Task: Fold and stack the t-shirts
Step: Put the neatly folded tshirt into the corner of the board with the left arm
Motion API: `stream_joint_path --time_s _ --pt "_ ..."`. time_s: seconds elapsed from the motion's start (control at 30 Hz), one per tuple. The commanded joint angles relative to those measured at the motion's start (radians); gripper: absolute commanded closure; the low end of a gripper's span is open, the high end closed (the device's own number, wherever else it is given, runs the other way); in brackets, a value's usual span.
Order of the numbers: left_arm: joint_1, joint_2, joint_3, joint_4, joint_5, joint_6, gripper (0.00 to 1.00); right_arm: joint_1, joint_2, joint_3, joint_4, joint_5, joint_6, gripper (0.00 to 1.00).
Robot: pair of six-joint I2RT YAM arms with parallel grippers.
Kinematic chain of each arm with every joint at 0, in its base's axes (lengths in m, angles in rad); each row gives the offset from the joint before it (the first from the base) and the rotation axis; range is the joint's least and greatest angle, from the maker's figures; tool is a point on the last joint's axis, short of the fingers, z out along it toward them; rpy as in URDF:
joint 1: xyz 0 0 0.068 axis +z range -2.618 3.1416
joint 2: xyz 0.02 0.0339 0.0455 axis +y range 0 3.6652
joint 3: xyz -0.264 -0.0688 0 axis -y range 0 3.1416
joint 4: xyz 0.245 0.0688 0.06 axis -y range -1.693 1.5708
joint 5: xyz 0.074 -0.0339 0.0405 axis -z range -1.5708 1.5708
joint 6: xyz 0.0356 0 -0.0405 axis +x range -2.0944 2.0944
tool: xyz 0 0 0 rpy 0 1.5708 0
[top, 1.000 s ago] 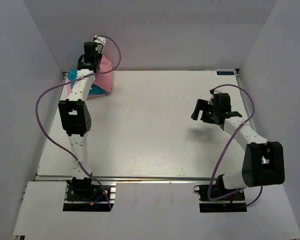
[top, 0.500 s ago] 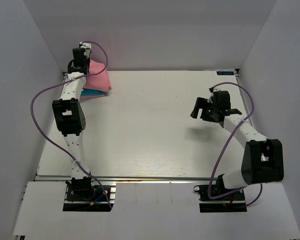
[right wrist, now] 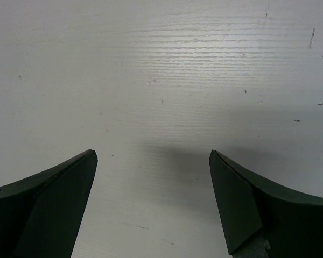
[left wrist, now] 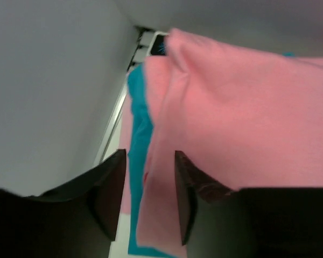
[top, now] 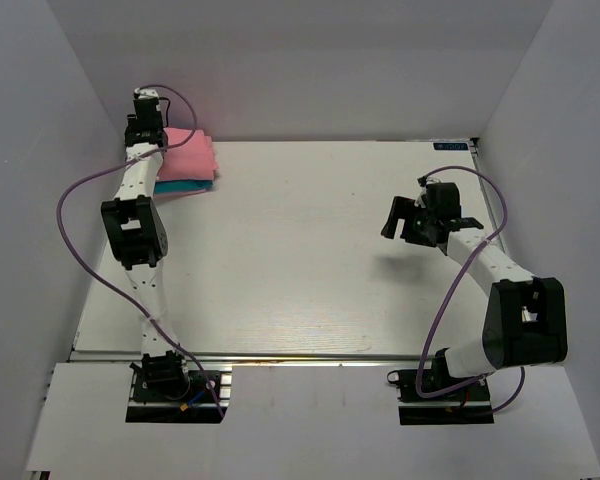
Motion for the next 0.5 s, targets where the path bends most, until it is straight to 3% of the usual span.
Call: stream_joint_path --time_s 0.0,0.03,0.07,0.23,0.47 --pt "0.032 -0.031 0.055 -0.087 -0.113 -0.104 0.46 -0.003 -0.011 0.032 -0.006 0.004 -0.006 0.1" --pt "0.044 -0.04 0.055 -0.105 -0.113 -0.117 0.14 -0.004 -0.014 0.035 -0.011 0.003 -0.004 0.1" --pt "0.044 -0.04 0.055 -0.139 -0.113 -0.151 0.0 -0.004 -0.015 0.036 -0.013 0.001 -0.009 0.1" --pt "0.062 -0.071 0.044 -0.199 -0.092 -0.219 0.0 -0.001 -0.035 0.041 -0.025 -0.013 -0.02 0.1" --pt "0.05 -0.286 -0.016 -0.236 0.061 -0.269 0.0 -0.004 -0.112 0.053 -0.029 -0.045 -0.031 0.1"
